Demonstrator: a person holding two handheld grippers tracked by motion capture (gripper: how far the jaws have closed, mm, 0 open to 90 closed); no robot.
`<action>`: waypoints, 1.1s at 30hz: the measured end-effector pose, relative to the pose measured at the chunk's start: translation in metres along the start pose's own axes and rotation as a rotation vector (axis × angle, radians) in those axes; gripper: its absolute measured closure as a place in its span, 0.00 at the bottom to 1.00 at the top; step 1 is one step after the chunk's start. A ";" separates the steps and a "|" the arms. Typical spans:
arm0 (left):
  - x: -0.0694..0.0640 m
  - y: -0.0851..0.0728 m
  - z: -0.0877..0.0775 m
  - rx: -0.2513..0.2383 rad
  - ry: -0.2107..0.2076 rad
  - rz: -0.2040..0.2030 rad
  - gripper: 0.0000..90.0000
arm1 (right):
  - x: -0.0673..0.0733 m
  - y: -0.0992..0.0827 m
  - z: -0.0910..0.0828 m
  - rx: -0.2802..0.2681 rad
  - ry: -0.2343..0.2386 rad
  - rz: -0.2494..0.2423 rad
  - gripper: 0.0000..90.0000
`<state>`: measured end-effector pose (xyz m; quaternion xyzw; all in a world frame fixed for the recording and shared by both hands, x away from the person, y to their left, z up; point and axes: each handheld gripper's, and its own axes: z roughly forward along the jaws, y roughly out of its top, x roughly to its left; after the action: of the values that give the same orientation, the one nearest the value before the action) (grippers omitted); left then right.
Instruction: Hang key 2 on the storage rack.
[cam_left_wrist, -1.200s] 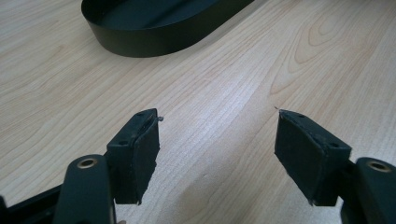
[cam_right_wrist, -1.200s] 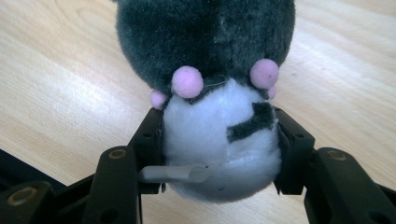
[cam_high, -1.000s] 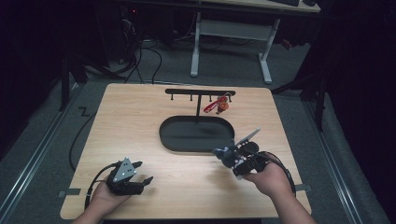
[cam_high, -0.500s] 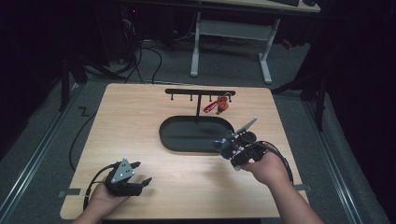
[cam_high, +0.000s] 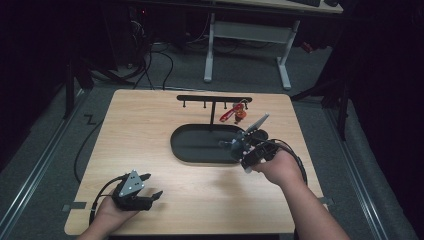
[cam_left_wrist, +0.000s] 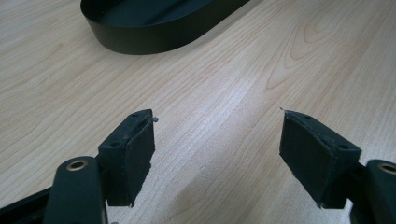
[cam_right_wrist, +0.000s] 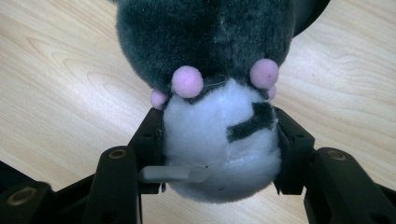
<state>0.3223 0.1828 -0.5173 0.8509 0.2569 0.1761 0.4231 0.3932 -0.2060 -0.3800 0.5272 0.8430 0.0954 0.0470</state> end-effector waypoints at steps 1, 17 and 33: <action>0.000 0.000 0.000 0.001 0.001 0.000 0.30 | -0.001 0.002 -0.001 0.000 -0.002 -0.004 0.53; 0.001 0.000 0.000 0.003 -0.008 0.000 0.30 | -0.007 0.023 -0.018 -0.007 0.006 0.023 0.53; -0.001 0.000 0.001 0.011 -0.009 0.010 0.30 | -0.013 0.046 -0.038 -0.024 -0.026 0.035 0.53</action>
<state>0.3218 0.1820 -0.5178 0.8551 0.2518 0.1730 0.4188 0.4321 -0.2020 -0.3331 0.5427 0.8317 0.0995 0.0626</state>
